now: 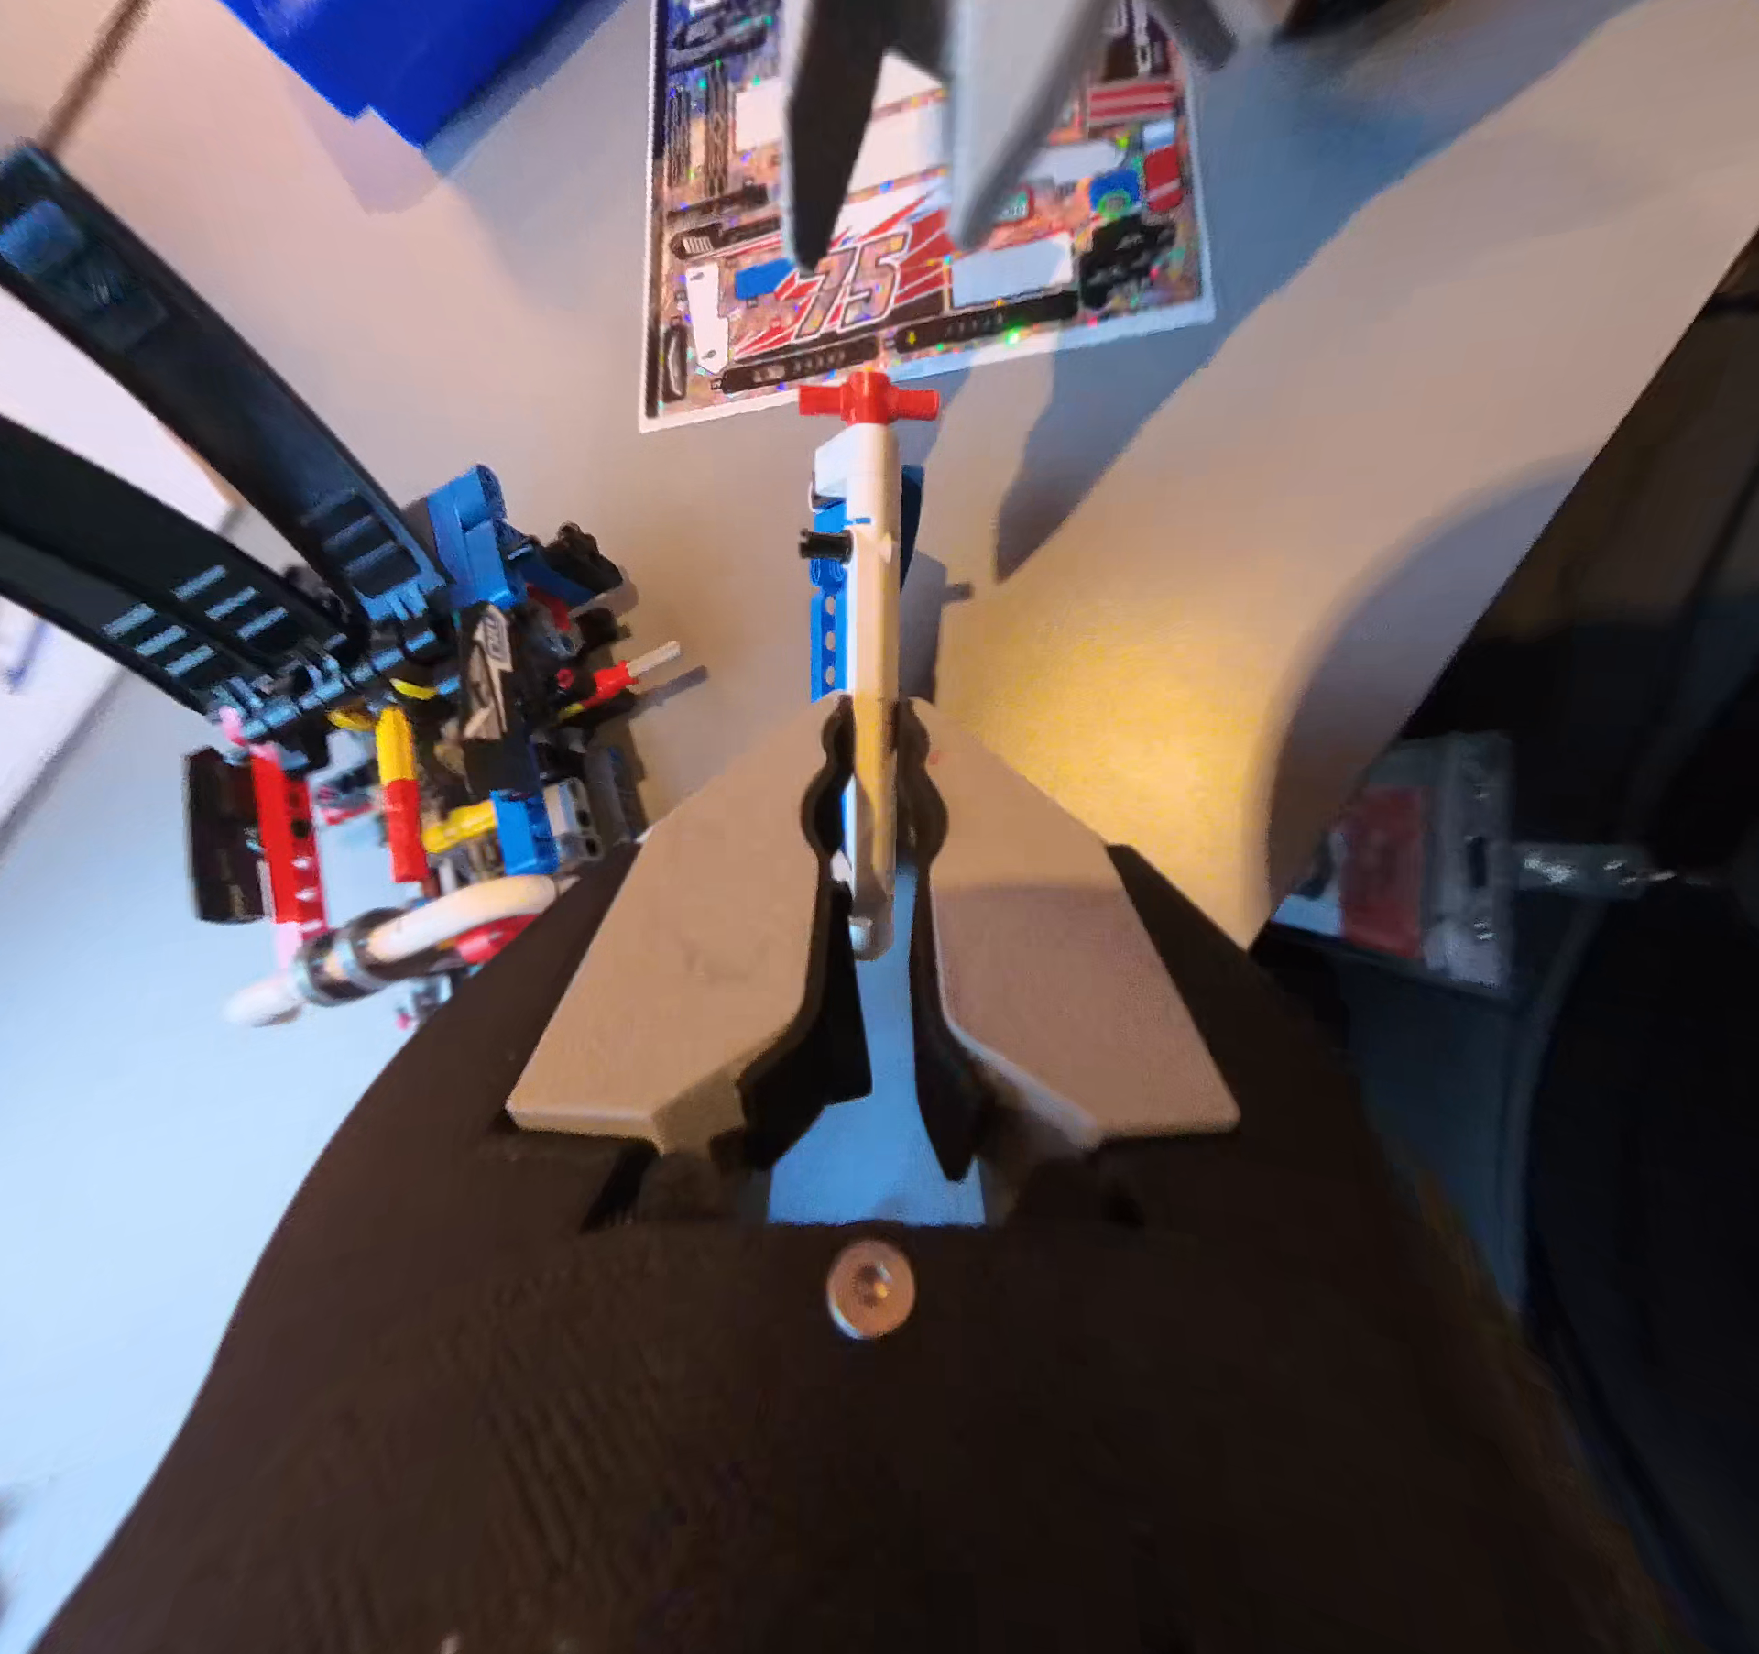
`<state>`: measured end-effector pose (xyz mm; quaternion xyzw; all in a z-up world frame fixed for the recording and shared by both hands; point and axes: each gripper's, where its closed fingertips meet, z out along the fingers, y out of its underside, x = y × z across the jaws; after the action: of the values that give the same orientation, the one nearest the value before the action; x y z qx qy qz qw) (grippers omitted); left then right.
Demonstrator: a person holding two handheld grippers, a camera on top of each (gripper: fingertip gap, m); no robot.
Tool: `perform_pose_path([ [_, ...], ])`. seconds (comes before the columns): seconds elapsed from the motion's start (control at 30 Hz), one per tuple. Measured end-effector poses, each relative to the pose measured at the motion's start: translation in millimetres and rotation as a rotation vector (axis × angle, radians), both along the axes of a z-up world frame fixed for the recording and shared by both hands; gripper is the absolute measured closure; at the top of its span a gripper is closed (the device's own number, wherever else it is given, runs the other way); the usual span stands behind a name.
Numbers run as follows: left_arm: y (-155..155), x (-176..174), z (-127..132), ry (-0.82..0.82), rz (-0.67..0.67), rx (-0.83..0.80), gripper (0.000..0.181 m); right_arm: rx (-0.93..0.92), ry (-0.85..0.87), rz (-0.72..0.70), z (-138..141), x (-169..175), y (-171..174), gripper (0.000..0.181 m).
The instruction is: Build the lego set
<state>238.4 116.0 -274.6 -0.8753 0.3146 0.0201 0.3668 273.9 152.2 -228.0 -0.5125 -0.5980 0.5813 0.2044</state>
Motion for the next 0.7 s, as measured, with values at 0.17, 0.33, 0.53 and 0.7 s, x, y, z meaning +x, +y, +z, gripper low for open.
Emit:
perform_pose_path([
  [0.17,4,-3,9,-0.273,0.078,-0.109,0.176,0.527,0.072,-0.161,-7,-11,2,0.156],
  [0.33,4,-5,9,-0.436,0.128,-0.204,0.175,0.634,0.125,-0.265,1,-25,0,0.167],
  [0.53,2,1,9,-0.491,0.143,-0.207,0.175,0.643,0.092,-0.303,-6,-33,5,0.172],
  [0.7,2,4,8,-0.498,0.155,-0.189,0.175,0.630,0.099,-0.311,-5,-35,5,0.177],
])
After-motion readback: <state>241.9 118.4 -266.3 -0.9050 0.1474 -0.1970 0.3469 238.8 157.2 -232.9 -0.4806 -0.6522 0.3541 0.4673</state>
